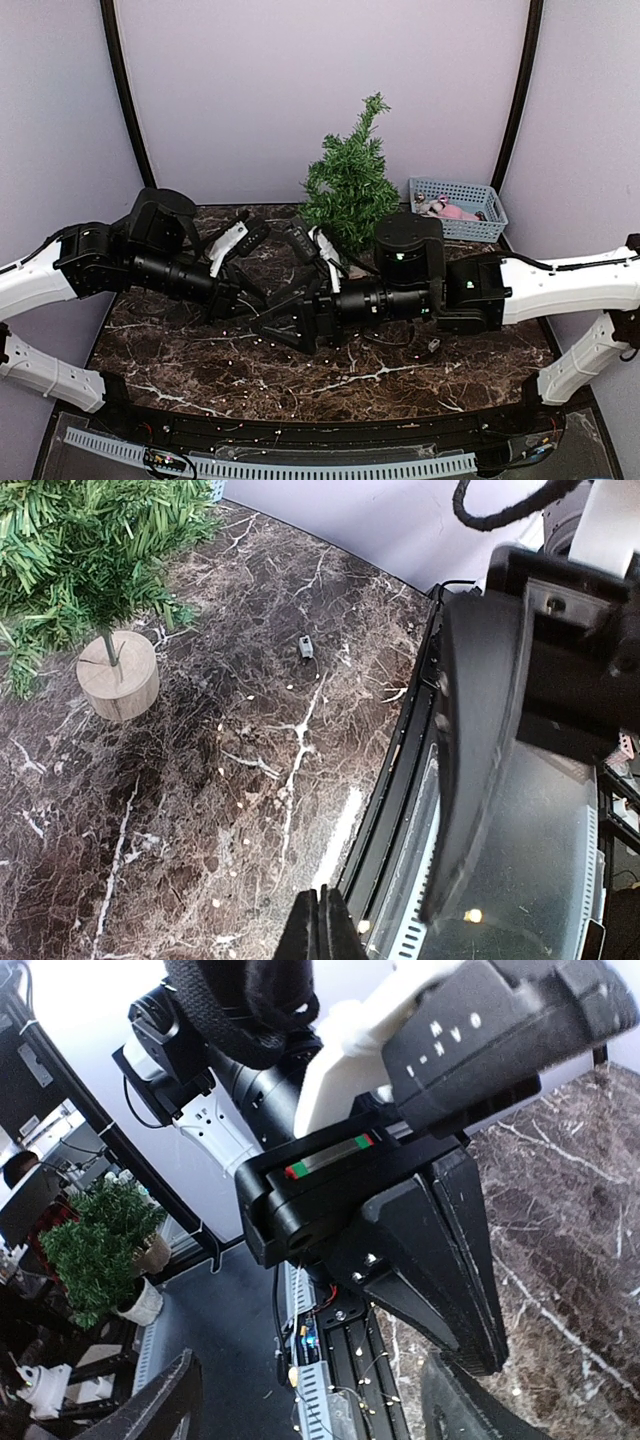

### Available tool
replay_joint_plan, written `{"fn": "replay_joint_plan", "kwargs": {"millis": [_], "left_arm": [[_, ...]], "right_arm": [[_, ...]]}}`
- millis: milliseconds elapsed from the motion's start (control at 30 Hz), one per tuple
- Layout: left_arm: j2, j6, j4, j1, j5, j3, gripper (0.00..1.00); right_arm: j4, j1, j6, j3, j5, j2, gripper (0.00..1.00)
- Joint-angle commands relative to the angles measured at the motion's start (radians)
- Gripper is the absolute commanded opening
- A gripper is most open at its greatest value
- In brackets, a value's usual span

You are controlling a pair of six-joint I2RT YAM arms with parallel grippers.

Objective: Decorate the small christmas tree

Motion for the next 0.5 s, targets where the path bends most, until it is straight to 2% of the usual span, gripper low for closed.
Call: {"fn": "replay_joint_plan", "kwargs": {"millis": [0,133,233,300,333,367,400,433,467], "left_arm": [[0.002,-0.002,-0.003,0.004,0.009,0.023,0.00],[0.004,-0.002,-0.003,0.004,0.009,0.022,0.00],[0.008,0.006,-0.005,0.004,0.014,0.015,0.00],[0.014,0.027,-0.011,0.004,0.032,0.008,0.08],[0.018,0.045,-0.020,0.004,0.044,0.005,0.20],[0.020,0.053,-0.028,0.004,0.048,0.003,0.28],[0.022,0.074,-0.032,0.004,0.058,0.001,0.43],[0.022,0.083,-0.036,0.004,0.065,-0.001,0.50],[0.024,0.103,-0.043,0.004,0.075,-0.002,0.61]], "right_arm": [[0.037,0.012,-0.025,0.057,-0.044,0.043,0.69],[0.018,0.014,-0.032,0.081,-0.051,0.062,0.35],[0.039,0.012,-0.003,0.069,-0.010,0.043,0.01],[0.033,0.005,0.014,0.078,0.021,0.035,0.00],[0.017,0.002,0.021,0.089,0.044,0.034,0.00],[-0.001,-0.004,0.029,0.105,0.065,0.033,0.00],[-0.017,-0.010,0.032,0.114,0.080,0.035,0.00],[-0.032,-0.013,0.034,0.124,0.093,0.038,0.00],[-0.045,-0.017,0.037,0.132,0.108,0.040,0.00]]}}
